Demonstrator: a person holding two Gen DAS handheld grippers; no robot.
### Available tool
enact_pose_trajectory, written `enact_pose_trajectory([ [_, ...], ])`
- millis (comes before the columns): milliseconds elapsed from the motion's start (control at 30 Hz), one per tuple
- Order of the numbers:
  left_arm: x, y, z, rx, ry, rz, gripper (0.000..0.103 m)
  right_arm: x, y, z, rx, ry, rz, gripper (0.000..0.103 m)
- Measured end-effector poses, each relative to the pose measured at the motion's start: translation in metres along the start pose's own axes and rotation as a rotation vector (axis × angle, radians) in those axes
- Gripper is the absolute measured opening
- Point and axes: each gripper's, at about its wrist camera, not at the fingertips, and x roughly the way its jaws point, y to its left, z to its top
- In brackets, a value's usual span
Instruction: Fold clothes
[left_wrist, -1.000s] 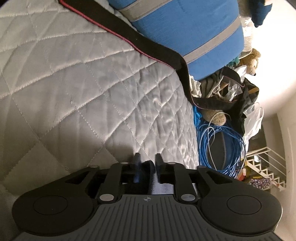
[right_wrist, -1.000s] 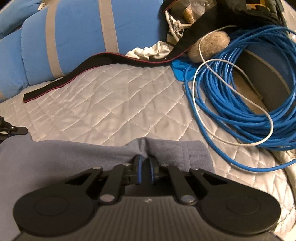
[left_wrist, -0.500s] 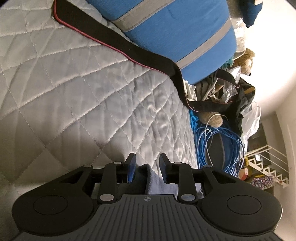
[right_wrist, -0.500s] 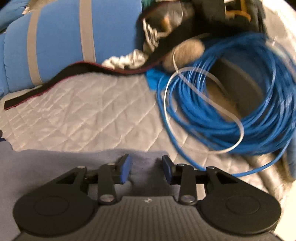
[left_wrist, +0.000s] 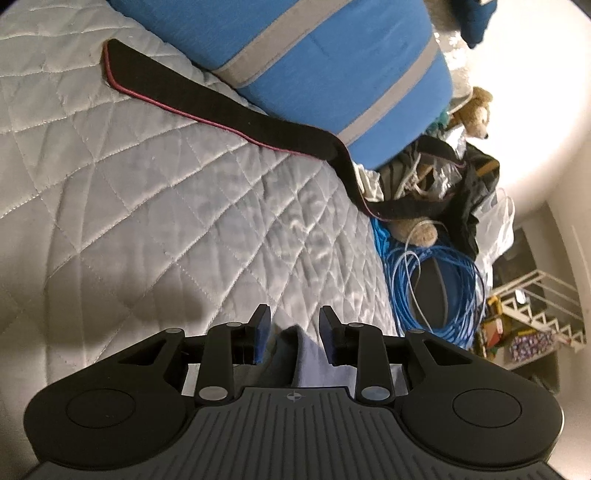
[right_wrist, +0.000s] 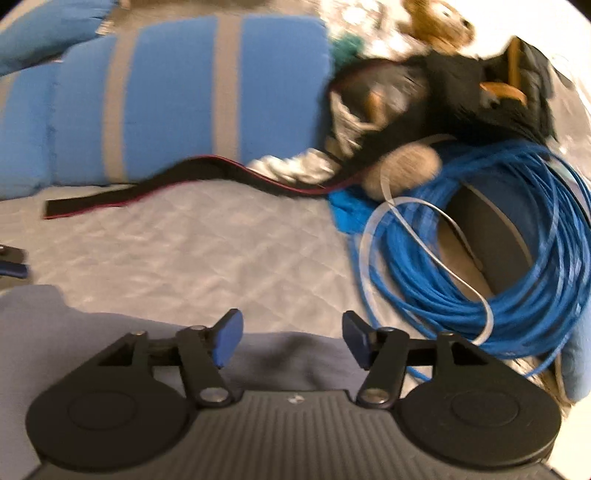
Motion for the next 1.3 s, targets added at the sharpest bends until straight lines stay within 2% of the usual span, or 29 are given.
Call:
enact_pose_trajectory([
  [300, 0.022, -0.004, -0.005, 0.021, 0.098, -0.062, 0.032, -0.029, 0.086, -0.003, -0.056, 0.027, 0.340, 0.084],
  [400, 0.032, -0.009, -0.008, 0.032, 0.122, -0.069, 0.031, -0.030, 0.113, -0.008, -0.098, 0.025, 0.406, 0.087],
  [500, 0.037, -0.017, -0.011, 0.079, 0.133, -0.061, 0.028, -0.022, 0.135, -0.018, -0.115, 0.022, 0.422, 0.088],
  [567, 0.036, -0.029, -0.015, 0.156, 0.141, -0.038, 0.010, -0.016, 0.147, -0.025, -0.121, 0.015, 0.419, 0.089],
  [767, 0.028, -0.086, -0.055, 0.621, 0.222, 0.051, 0.008, 0.004, 0.154, -0.051, -0.072, 0.059, 0.437, 0.089],
  [833, 0.031, -0.094, -0.067, 0.717, 0.243, 0.090, 0.009, 0.004, 0.154, -0.057, -0.085, 0.055, 0.434, 0.090],
  [867, 0.033, -0.093, -0.069, 0.727, 0.248, 0.100, 0.012, 0.003, 0.155, -0.058, -0.102, 0.048, 0.432, 0.091],
  [900, 0.035, -0.092, -0.069, 0.724, 0.253, 0.106, 0.015, 0.002, 0.156, -0.060, -0.113, 0.044, 0.431, 0.092],
  [967, 0.038, -0.086, -0.065, 0.686, 0.248, 0.102, 0.036, 0.002, 0.157, -0.061, -0.119, 0.042, 0.428, 0.092],
  [1033, 0.040, -0.080, -0.059, 0.638, 0.237, 0.092, 0.044, 0.003, 0.158, -0.062, -0.127, 0.039, 0.429, 0.093],
  [1167, 0.053, -0.067, -0.044, 0.526, 0.250, 0.010, 0.046, 0.004, 0.159, -0.063, -0.132, 0.040, 0.433, 0.095],
  [1300, 0.068, -0.042, -0.021, 0.289, 0.252, -0.111, 0.046, 0.003, 0.161, -0.066, -0.160, 0.037, 0.430, 0.096],
])
